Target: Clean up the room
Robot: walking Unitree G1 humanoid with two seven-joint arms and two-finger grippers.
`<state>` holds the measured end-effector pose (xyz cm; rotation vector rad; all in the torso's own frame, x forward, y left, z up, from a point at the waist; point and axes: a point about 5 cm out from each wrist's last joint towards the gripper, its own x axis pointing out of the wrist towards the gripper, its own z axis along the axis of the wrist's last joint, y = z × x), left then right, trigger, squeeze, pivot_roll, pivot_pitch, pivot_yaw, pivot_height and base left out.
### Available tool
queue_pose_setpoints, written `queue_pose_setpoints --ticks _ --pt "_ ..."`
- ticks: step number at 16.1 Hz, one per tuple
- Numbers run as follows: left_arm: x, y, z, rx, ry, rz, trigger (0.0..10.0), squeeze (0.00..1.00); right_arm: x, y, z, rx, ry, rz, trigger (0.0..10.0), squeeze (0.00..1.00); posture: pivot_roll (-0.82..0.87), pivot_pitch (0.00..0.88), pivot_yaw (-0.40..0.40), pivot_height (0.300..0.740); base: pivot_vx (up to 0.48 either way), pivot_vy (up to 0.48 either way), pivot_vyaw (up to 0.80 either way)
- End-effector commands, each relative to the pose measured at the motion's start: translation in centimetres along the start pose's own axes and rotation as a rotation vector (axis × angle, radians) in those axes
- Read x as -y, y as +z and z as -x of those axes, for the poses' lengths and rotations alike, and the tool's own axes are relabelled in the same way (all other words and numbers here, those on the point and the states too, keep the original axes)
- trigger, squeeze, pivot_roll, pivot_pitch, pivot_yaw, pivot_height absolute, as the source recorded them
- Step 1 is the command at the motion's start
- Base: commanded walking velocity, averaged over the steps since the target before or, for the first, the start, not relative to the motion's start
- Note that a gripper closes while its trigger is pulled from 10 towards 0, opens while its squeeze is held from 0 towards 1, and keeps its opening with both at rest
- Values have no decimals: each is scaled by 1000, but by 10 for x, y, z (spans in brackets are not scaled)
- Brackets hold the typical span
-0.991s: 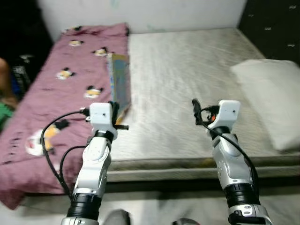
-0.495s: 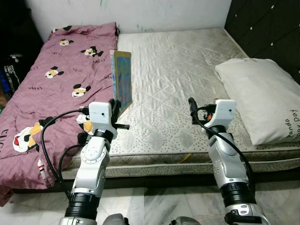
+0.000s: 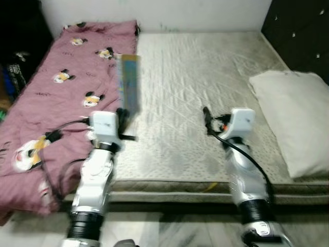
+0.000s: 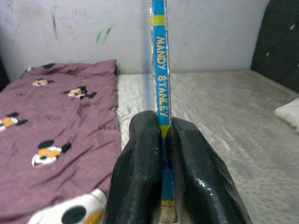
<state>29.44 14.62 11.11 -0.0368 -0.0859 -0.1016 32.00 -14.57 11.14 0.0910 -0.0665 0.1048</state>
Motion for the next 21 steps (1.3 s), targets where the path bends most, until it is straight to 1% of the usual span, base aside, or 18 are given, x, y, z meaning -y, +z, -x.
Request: queue_pose_setpoints --ticks 1,3,10,17,21 --pt "10 9 -5 45 -11 -2 10000 0 14 -2 4 -7 -42 12 10000 0 -31 0 46 740 0 0 0" --pt "11 7 -6 29 -4 -1 10000 0 16 -2 4 -10 -46 16 10000 0 -28 0 45 740 0 0 0" --pt "12 8 -4 36 -15 -16 10000 0 17 -2 4 -7 -45 20 10000 0 -24 0 43 740 0 0 0" --pt "13 7 -4 34 -23 -2 10000 0 18 -3 5 -11 -50 18 10000 0 -27 0 45 740 0 -313 0" --pt "13 6 -2 30 -23 -1 10000 0 20 -7 11 -23 -47 25 10000 0 -28 0 48 740 0 -332 0"
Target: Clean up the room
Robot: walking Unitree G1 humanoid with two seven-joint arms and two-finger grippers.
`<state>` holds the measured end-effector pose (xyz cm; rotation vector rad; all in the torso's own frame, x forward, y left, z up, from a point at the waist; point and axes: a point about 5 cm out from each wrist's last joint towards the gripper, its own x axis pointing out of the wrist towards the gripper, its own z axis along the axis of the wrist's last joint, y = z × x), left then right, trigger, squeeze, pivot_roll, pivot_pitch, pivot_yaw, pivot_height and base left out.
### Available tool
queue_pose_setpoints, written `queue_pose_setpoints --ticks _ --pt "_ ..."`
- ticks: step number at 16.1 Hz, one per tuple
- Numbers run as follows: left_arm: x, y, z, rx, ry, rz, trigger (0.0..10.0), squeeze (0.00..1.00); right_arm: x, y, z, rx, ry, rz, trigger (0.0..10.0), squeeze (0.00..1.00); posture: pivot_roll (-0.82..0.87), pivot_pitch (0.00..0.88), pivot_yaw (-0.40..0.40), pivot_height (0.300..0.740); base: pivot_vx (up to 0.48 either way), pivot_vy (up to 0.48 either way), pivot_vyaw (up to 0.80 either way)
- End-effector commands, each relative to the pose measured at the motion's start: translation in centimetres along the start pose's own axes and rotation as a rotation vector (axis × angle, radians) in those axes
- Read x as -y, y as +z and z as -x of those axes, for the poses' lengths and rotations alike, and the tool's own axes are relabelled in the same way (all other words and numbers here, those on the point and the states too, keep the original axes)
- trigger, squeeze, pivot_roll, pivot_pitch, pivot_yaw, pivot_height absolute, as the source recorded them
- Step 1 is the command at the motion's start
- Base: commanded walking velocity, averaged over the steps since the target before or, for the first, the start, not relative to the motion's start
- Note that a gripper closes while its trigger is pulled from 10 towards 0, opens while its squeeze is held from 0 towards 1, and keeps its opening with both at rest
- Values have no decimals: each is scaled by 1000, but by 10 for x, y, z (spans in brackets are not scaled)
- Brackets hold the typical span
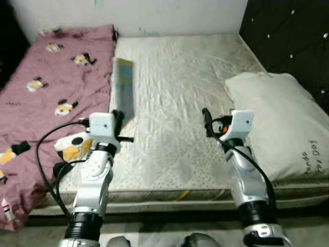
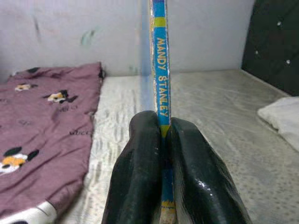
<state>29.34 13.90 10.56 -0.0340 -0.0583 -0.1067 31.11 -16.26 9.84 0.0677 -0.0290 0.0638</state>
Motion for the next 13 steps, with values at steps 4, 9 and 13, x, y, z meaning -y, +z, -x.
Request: queue_pose_setpoints --ticks 4,9,13 --pt "5 11 -1 54 -15 1 10000 0 3 5 -1 13 -4 2 10000 0 -29 0 46 740 0 -331 0" --pt "6 11 -1 56 -15 3 10000 0 1 5 -1 12 1 2 10000 0 -30 0 46 740 0 -335 0" --pt "7 14 -2 80 -26 11 10000 0 1 4 -1 11 -1 5 10000 0 -32 0 47 740 0 -83 0"
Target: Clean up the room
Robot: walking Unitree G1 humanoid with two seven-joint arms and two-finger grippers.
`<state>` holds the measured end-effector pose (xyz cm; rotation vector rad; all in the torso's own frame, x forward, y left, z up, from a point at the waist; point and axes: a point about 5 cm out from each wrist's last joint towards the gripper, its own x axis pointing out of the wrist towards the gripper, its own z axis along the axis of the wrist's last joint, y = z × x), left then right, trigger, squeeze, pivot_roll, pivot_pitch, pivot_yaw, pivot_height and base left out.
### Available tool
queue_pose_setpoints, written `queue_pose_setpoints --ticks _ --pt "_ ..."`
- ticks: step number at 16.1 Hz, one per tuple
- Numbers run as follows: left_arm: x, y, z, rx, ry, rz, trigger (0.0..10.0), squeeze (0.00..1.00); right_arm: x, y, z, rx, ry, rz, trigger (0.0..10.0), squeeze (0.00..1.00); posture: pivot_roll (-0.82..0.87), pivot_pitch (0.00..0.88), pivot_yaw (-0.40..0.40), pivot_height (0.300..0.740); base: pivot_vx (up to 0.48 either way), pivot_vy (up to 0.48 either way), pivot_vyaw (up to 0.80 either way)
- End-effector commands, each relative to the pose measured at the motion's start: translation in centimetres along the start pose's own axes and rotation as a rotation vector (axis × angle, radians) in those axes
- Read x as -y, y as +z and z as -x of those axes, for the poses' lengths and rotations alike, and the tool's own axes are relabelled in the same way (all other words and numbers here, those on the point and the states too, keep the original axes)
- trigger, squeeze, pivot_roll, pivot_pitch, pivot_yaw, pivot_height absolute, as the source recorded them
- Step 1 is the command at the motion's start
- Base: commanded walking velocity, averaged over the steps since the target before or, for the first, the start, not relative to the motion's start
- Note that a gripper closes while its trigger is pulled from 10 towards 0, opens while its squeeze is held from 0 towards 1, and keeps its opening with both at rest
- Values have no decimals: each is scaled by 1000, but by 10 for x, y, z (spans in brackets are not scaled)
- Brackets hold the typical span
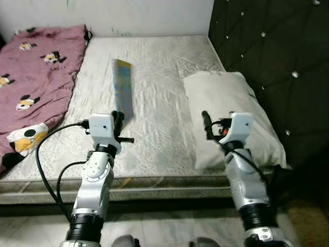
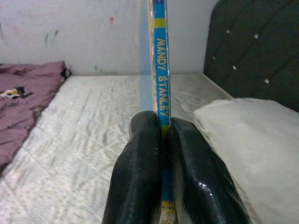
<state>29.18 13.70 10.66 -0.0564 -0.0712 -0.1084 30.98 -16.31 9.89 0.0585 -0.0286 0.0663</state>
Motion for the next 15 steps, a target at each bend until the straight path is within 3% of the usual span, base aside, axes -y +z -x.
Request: queue_pose_setpoints --ticks 1,15 --pt "5 14 -3 72 -35 -5 10000 0 1 4 -2 12 -3 -4 10000 0 -32 0 47 740 0 0 0" --pt "7 15 -2 83 -75 9 10000 0 2 5 -3 15 -5 -3 10000 0 -31 0 45 740 322 0 0"
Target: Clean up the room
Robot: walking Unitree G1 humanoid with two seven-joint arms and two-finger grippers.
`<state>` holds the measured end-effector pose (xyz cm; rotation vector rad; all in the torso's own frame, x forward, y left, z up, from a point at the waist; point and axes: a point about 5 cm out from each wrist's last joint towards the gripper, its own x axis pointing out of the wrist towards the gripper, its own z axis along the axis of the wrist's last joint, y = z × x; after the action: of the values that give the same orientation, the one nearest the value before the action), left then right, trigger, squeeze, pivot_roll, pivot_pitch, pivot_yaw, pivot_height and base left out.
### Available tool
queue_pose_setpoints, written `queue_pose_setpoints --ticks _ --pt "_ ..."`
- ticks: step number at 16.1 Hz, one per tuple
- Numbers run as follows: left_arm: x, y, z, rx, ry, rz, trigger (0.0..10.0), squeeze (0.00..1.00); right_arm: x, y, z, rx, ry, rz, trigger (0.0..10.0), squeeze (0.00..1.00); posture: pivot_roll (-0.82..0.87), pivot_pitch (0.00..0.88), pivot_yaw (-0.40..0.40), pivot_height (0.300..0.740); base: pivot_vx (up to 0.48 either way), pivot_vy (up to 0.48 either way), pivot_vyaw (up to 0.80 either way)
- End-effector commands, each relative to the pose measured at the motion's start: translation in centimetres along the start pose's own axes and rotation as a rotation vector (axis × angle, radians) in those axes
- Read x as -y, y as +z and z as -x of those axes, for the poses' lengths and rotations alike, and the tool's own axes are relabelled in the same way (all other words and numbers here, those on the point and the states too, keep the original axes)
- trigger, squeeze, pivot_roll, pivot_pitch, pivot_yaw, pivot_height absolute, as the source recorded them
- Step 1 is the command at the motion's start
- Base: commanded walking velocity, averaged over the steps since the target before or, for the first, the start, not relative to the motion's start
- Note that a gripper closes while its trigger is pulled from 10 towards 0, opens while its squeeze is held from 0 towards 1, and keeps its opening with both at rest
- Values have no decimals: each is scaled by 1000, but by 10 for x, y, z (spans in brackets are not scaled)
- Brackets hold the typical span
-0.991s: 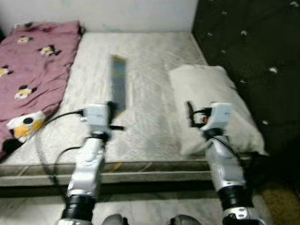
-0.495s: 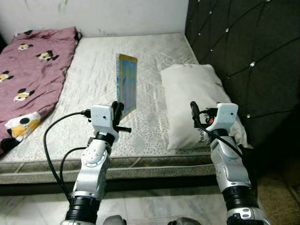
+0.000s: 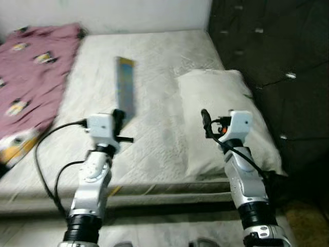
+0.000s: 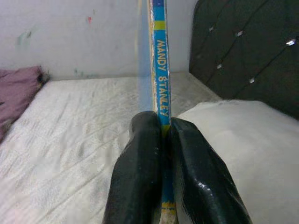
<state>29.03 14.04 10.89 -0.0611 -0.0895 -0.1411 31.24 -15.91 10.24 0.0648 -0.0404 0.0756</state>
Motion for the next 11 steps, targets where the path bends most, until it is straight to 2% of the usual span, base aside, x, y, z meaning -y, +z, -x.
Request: queue_pose_setpoints --ticks 1,11 --pt "11 12 -4 67 -40 5 10000 0 6 2 0 4 -15 3 10000 0 -31 0 44 740 345 0 0" --pt "6 7 -5 18 32 18 10000 0 9 2 -2 5 -16 9 10000 0 -24 0 40 740 0 0 0"
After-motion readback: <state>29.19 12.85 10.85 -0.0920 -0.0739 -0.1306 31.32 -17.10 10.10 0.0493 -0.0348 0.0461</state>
